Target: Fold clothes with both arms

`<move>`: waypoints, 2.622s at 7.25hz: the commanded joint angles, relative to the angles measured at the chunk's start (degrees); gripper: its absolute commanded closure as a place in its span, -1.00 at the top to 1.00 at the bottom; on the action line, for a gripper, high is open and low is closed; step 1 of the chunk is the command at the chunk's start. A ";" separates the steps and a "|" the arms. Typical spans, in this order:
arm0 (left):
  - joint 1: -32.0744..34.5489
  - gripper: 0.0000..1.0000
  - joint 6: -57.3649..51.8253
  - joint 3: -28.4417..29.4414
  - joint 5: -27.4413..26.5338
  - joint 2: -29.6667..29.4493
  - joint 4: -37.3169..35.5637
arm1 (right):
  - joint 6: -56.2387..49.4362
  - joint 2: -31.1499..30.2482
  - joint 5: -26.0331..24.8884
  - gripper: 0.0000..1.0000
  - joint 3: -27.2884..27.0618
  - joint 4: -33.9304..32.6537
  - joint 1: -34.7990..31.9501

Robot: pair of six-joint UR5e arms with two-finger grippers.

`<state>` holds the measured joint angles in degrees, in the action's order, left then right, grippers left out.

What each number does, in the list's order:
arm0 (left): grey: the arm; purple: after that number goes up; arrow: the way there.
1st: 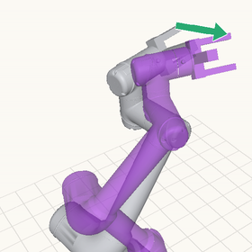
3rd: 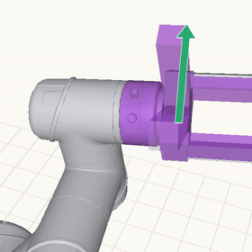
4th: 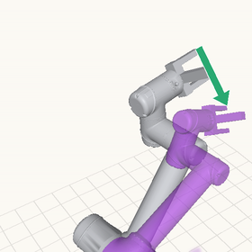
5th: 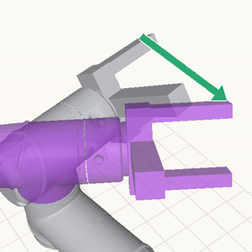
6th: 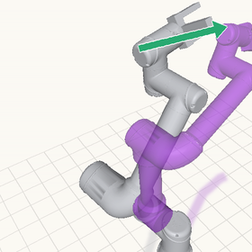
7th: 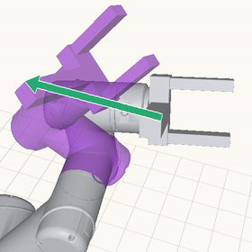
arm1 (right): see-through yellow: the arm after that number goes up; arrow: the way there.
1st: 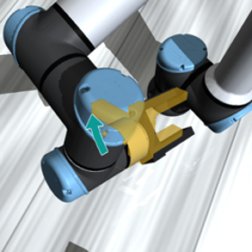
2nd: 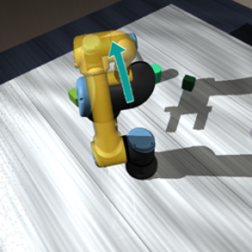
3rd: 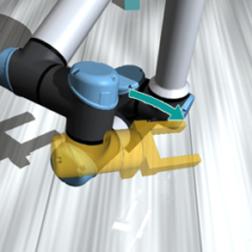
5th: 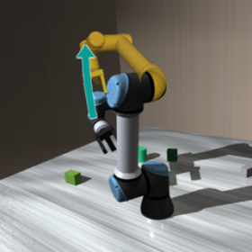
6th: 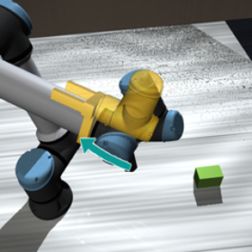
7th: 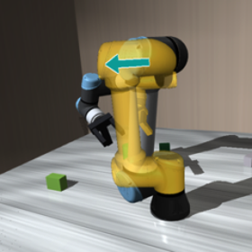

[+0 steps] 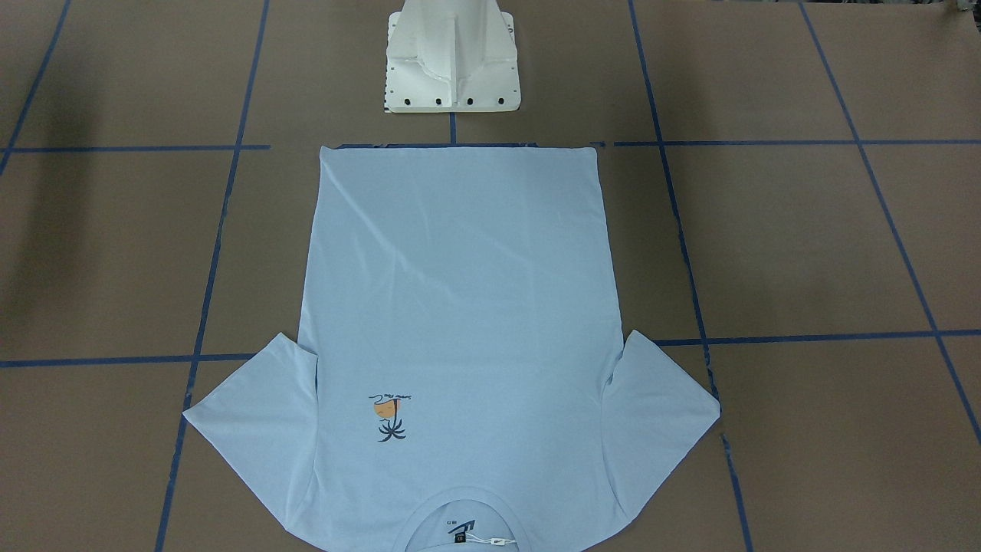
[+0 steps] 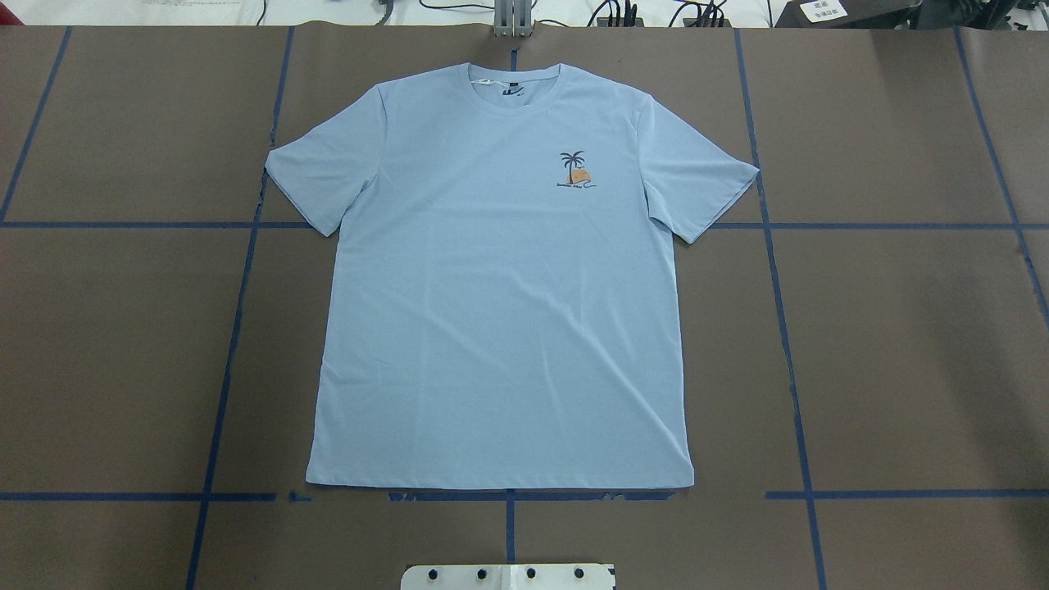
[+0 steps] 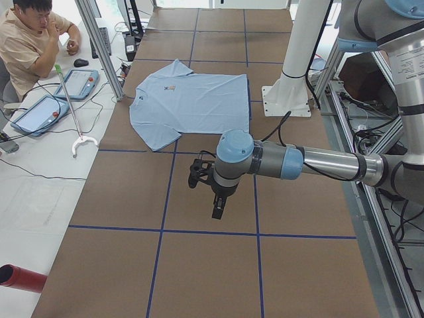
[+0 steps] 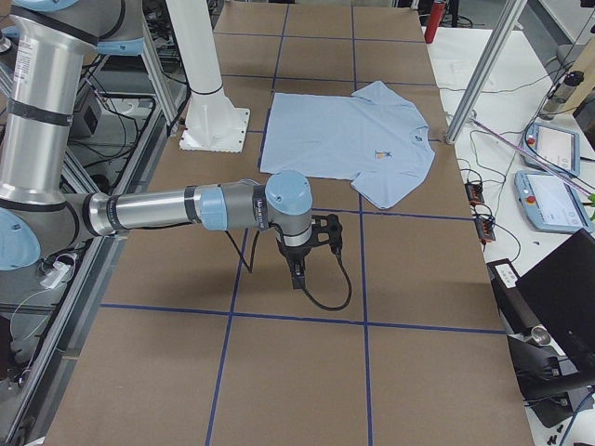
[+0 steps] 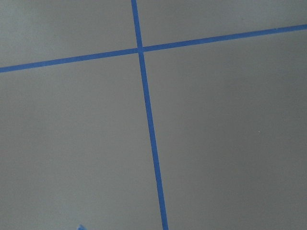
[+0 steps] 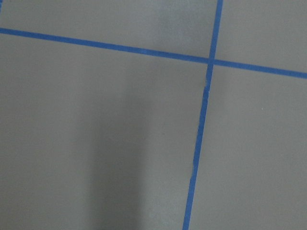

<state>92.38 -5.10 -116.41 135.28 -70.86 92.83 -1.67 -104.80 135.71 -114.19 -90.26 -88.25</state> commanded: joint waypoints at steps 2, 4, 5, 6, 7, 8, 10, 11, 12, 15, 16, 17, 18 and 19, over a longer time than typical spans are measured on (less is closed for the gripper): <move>0.16 1.00 0.09 3.11 -0.73 -1.30 9.02 | 0.62 2.31 -0.19 1.00 3.77 12.10 0.01; 0.25 1.00 0.17 6.45 0.24 -2.96 16.79 | 0.97 5.81 1.56 1.00 6.25 12.21 0.01; 0.25 1.00 0.35 7.77 -0.02 -6.62 26.60 | 5.41 9.40 4.53 1.00 9.22 12.38 0.01; 0.17 1.00 0.53 8.83 0.24 -7.10 31.74 | 7.10 13.00 4.39 1.00 9.59 12.65 0.18; 0.17 1.00 0.53 9.10 0.33 -7.62 32.40 | 13.56 15.65 4.56 1.00 10.38 12.91 0.44; 0.17 1.00 0.44 8.93 0.42 -7.54 32.58 | 17.80 17.07 4.47 1.00 10.56 13.52 1.92; 0.17 1.00 0.44 8.49 0.42 -7.54 32.59 | 31.83 23.12 2.82 1.00 15.72 22.43 7.88; 0.25 1.00 0.44 8.31 0.42 -7.54 32.59 | 42.96 25.32 -2.50 0.98 18.88 30.93 13.66; 0.17 1.00 0.35 8.31 0.51 -7.54 32.59 | 52.12 27.26 -11.61 0.95 21.35 37.46 21.46; 0.25 1.00 0.35 8.31 0.42 -7.45 32.67 | 60.73 38.24 -27.67 0.54 35.73 43.12 34.00; 0.25 1.00 0.35 8.31 0.42 -7.45 32.67 | 60.56 38.87 -27.69 0.47 40.84 48.54 34.72; 0.25 1.00 0.35 8.40 0.42 -7.45 32.67 | 60.56 38.88 -28.04 0.43 42.89 50.86 34.98; 0.25 1.00 0.35 8.40 0.42 -7.45 32.67 | 60.47 38.88 -29.09 0.30 43.00 50.88 35.94; 0.25 1.00 0.35 8.40 0.42 -7.45 32.67 | 60.56 38.97 -30.93 0.24 43.34 50.88 37.17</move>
<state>92.64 -4.75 -108.03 135.70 -78.31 125.51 58.84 -65.97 106.56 -71.62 -39.86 -52.39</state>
